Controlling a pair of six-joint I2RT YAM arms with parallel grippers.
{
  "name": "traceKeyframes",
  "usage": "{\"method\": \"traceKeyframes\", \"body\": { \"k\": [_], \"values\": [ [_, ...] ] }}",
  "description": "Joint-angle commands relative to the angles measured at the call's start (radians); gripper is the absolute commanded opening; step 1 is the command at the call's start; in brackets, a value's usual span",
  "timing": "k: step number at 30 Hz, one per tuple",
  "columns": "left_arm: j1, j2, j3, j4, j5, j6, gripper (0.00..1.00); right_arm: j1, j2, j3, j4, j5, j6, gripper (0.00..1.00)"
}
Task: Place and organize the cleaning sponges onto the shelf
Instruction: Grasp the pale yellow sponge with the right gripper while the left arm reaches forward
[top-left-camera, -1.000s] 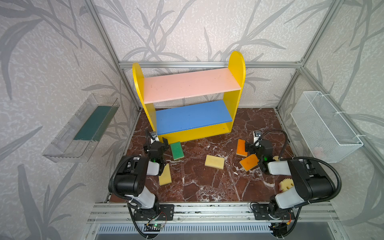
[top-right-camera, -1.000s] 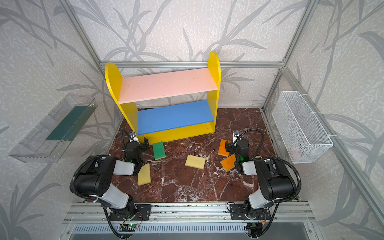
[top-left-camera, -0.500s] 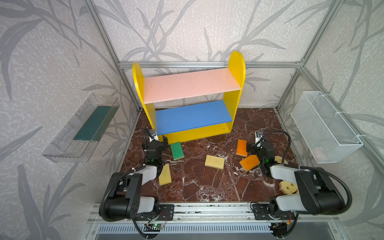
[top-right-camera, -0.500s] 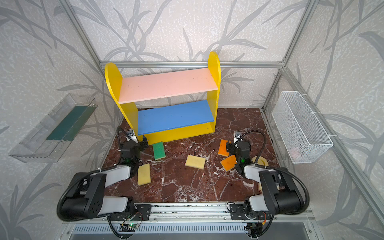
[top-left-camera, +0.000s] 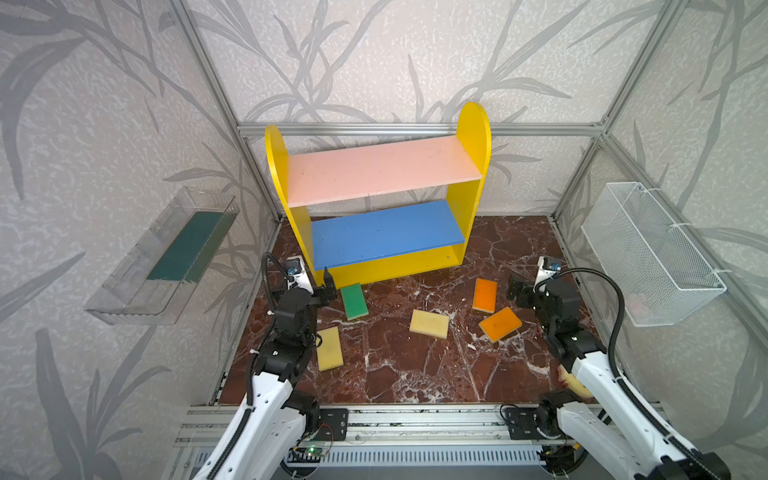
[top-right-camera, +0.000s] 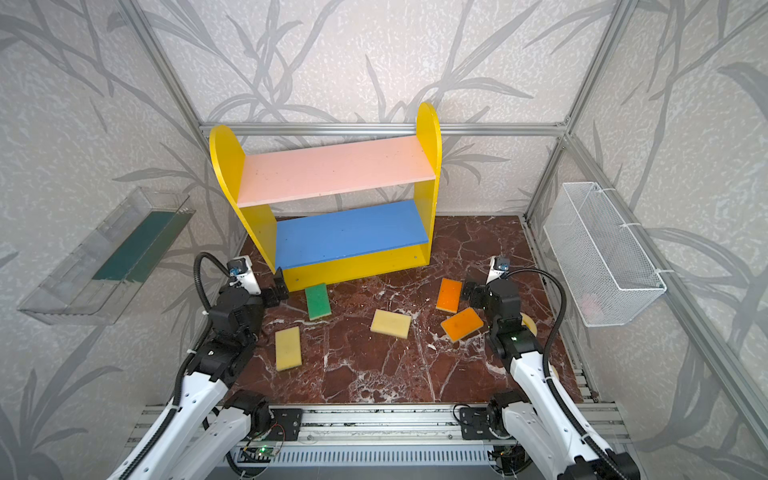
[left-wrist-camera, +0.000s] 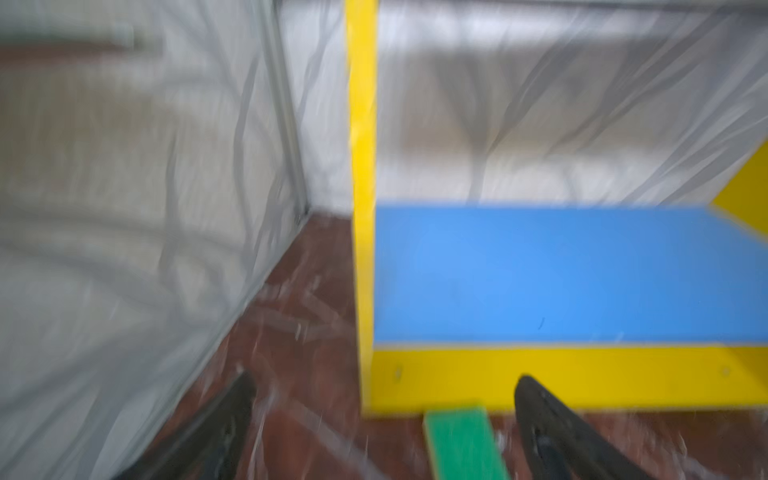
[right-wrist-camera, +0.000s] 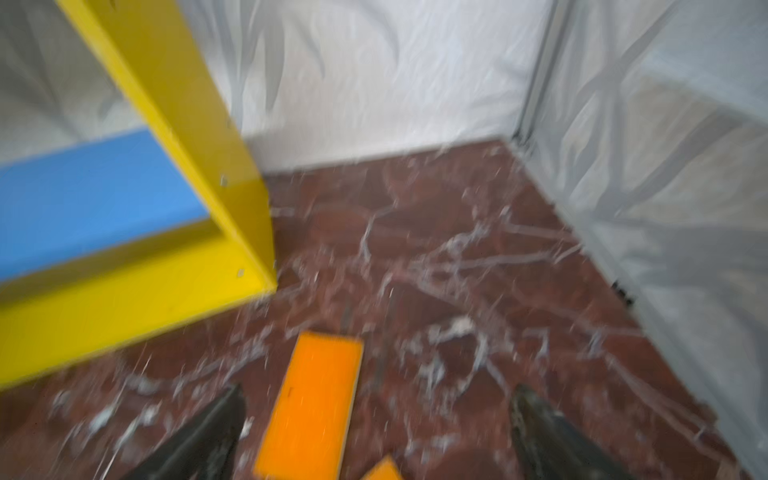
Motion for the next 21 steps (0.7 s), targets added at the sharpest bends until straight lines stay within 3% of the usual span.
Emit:
{"method": "traceKeyframes", "body": {
  "k": [1, 4, 10, 16, 21],
  "values": [
    [-0.156, -0.104, 0.094, -0.353, -0.054, -0.16, 0.95, 0.034, -0.107, 0.071, -0.268, -0.194, 0.075, 0.93],
    [-0.272, -0.08, 0.109, -0.419, -0.055, -0.249, 0.92, 0.095, -0.093, 0.105, -0.339, -0.256, 0.067, 0.91],
    [-0.49, 0.094, 0.118, -0.458, -0.115, -0.329, 0.92, 0.289, -0.058, 0.123, -0.396, -0.241, 0.077, 0.89],
    [-0.504, 0.243, 0.071, -0.257, -0.024, -0.355, 0.85, 0.419, 0.028, 0.12, -0.35, -0.26, 0.14, 0.86],
    [-0.502, 0.399, 0.055, -0.082, 0.094, -0.365, 0.81, 0.465, 0.141, 0.13, -0.32, -0.277, 0.219, 0.74]
  ]
}}
